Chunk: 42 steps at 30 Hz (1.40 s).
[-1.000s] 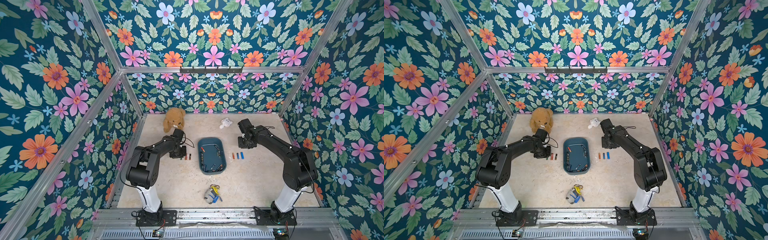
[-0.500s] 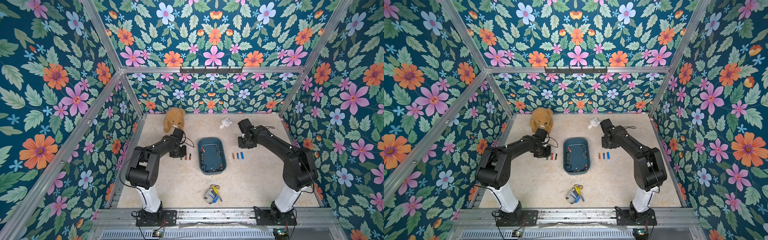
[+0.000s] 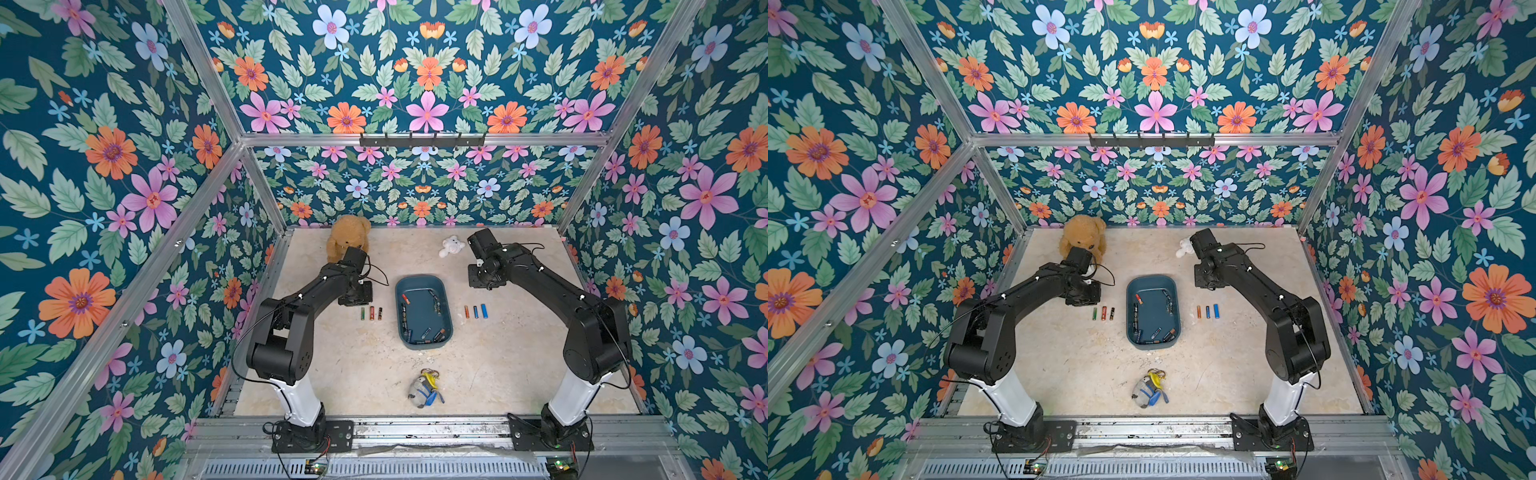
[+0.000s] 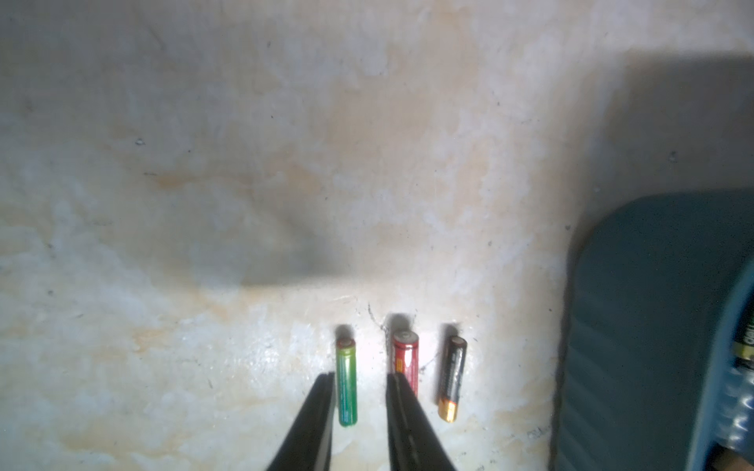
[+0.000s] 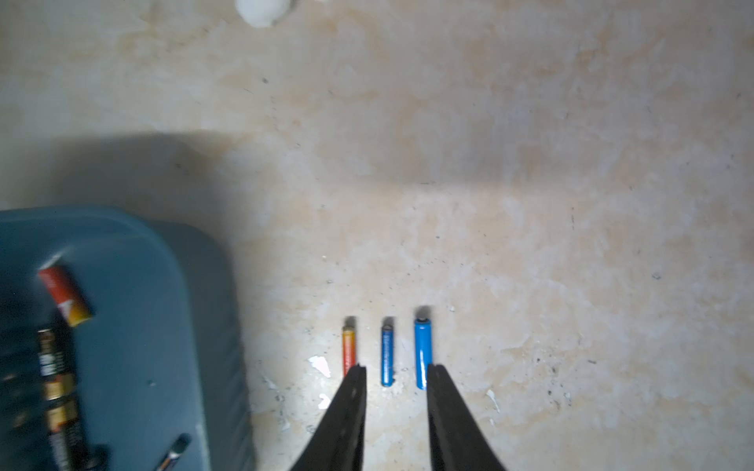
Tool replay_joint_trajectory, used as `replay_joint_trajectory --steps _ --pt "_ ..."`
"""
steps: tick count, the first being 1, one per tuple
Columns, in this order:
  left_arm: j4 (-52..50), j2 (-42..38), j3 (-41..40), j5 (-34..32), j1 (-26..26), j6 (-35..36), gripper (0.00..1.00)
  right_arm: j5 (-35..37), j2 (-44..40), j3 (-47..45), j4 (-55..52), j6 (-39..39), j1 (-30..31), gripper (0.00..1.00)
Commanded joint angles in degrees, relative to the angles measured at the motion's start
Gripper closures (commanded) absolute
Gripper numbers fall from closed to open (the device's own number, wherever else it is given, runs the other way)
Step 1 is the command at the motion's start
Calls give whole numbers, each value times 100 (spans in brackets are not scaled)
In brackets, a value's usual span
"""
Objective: Take the batteries out of the storage box
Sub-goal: Place the battery at the center of the board, then pick up the battery from the storage box.
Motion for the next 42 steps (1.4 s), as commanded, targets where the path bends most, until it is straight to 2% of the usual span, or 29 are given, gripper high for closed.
replay_joint_trajectory --steps 1,6,10,13,19,27,31,42 --pt "-232 -86 37 -60 1 59 71 84 222 423 -283 280 314 68" --pt "-278 -200 -26 -60 5 42 71 -250 628 991 -274 465 763 68" --pt "-278 -244 -93 -43 8 27 70 -888 854 1044 108 542 956 68" --pt "-253 -271 -157 4 2 6 70 -1098 1076 1060 413 491 1119 67" --pt "-217 -351 -269 63 3 -37 70 -1237 1901 1673 433 199 1415 67" --pt "-213 -466 -407 80 1 -59 70 -1453 2699 2375 395 75 1457 67" --pt "-208 -485 -462 97 3 -64 70 -1532 2937 2624 256 38 1483 66" --pt "-168 -515 -563 118 2 -81 70 -1503 3204 2621 228 -14 1528 67"
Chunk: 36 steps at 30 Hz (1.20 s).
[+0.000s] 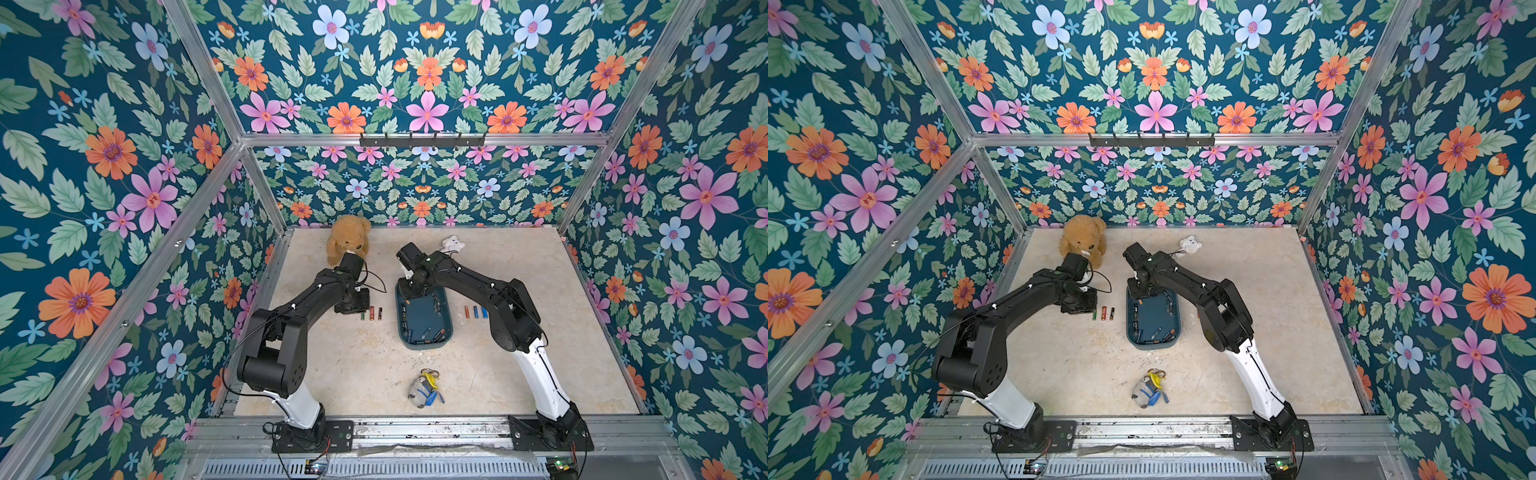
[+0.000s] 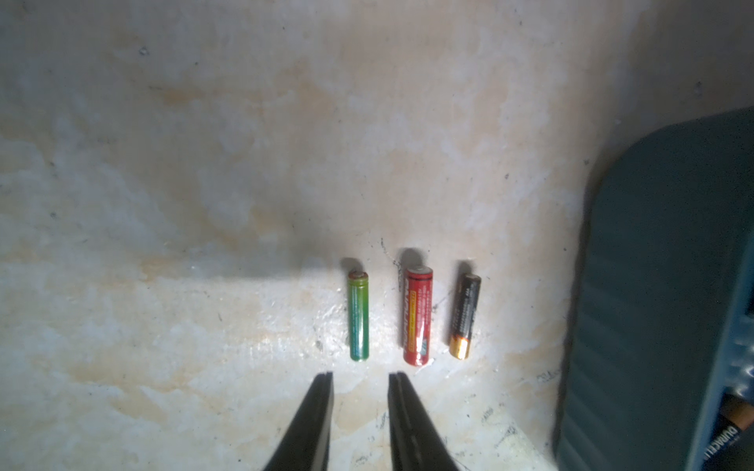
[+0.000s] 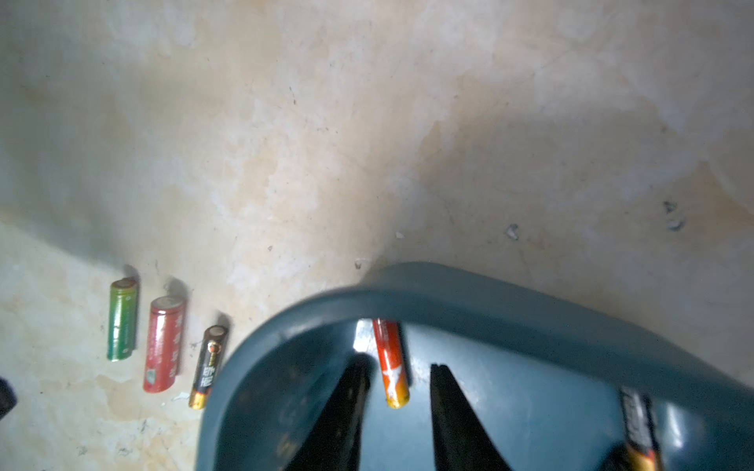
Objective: Take the batteries out of the storage box
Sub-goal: Pick up the battery from the storage box.
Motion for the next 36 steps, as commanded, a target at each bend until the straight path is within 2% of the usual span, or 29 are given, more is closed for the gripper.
replay_joint_trajectory --steps 1,16,29,36 --pt "-2 -53 -20 -13 7 -47 70 18 56 -32 -74 -87 17 67" --pt "-27 -118 -68 -26 3 -59 70 173 97 -340 58 -100 20 69" --pt "-73 -151 -11 -27 6 -85 70 172 -54 -513 23 -142 25 84" --pt "-114 -201 8 -44 2 -105 71 291 -404 -604 15 -72 9 85"
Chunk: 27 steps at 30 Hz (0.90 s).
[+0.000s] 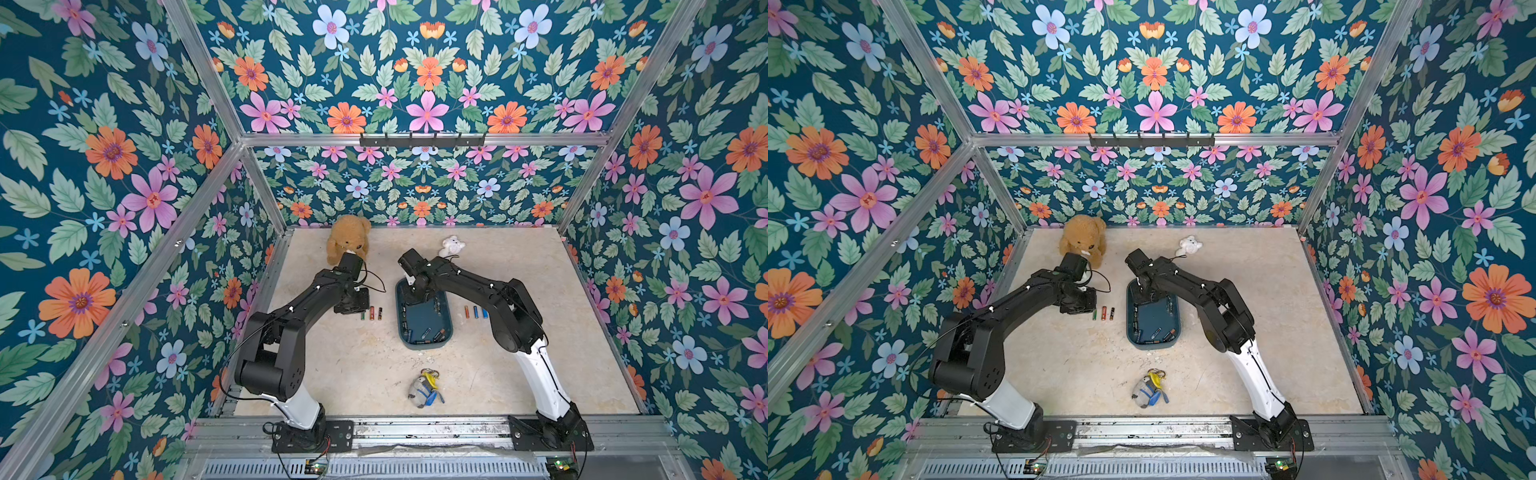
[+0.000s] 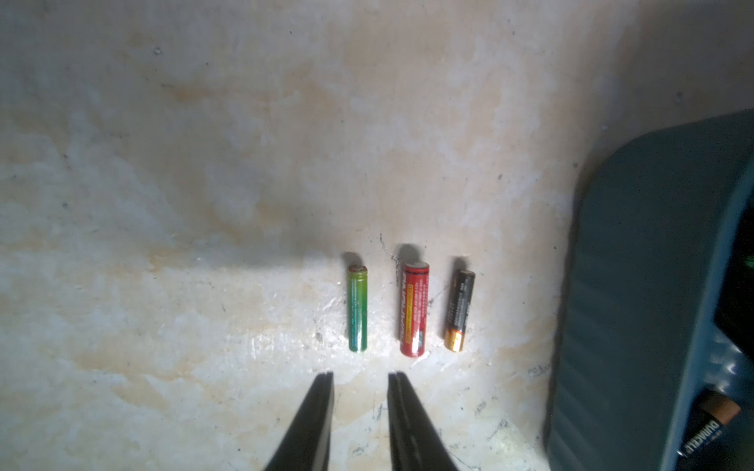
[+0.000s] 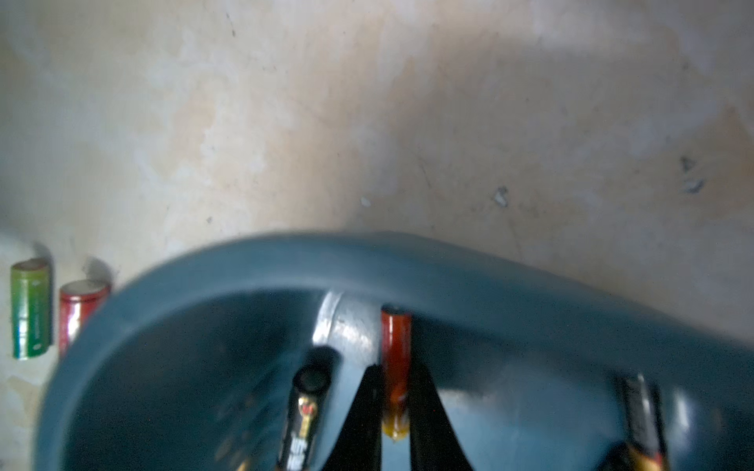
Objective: Take the batteries out of the storage box
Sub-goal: Pick up the battery from the storage box, then place the battery at the center of the board.
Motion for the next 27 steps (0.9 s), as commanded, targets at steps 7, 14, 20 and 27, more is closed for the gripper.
replay_joint_trajectory --steps 7,14,20,27 --pt "-97 -78 66 -18 6 -48 70 170 -772 -274 -185 95 -73 85" --pt "-84 -53 122 19 -5 -63 70 289 -1750 -1073 -97 125 -471 85" --pt "-55 43 195 63 -23 -75 70 389 -2718 -1887 -64 90 -1027 85" --pt "-27 133 268 115 -65 -66 70 463 -3536 -3286 163 -197 -1889 85"
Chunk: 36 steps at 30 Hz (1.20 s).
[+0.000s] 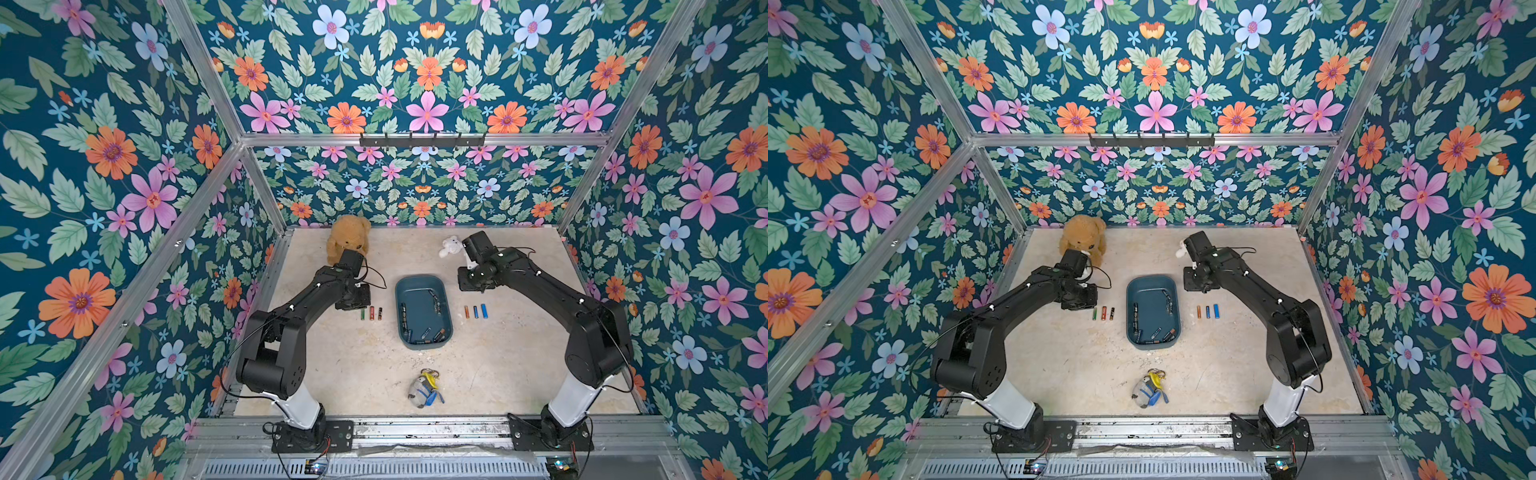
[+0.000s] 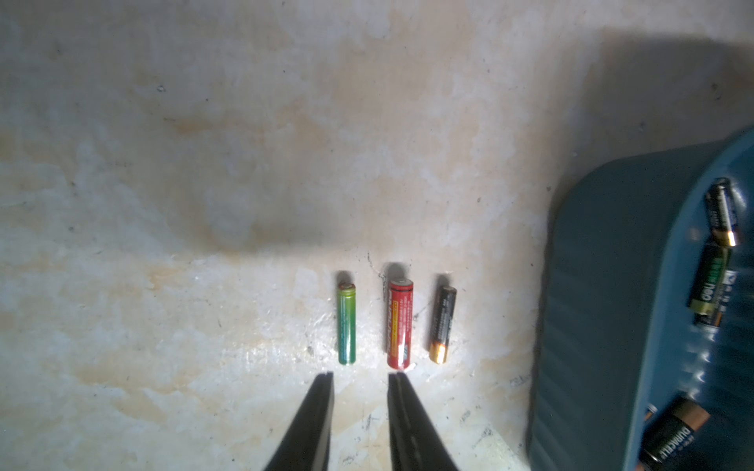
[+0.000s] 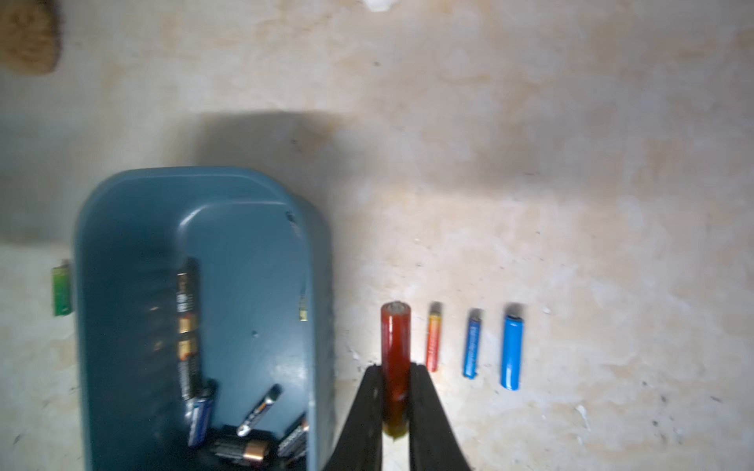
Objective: Take the batteries out of the storage box
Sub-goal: Place the battery at the center of the board.
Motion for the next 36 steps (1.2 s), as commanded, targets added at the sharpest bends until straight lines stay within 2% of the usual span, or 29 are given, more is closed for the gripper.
replay_joint_trajectory --steps 1,8,13,36 --pt "-29 24 37 66 -14 -10 70 181 -272 -572 110 -284 -323 85" --pt "-22 62 14 53 -33 -13 70 434 -674 -1350 305 -510 -842 84" --pt "24 60 1 66 -67 -45 70 606 -456 -1378 259 -447 -864 84" --pt "85 56 -96 92 -109 -55 70 330 92 -1767 889 -636 -875 84"
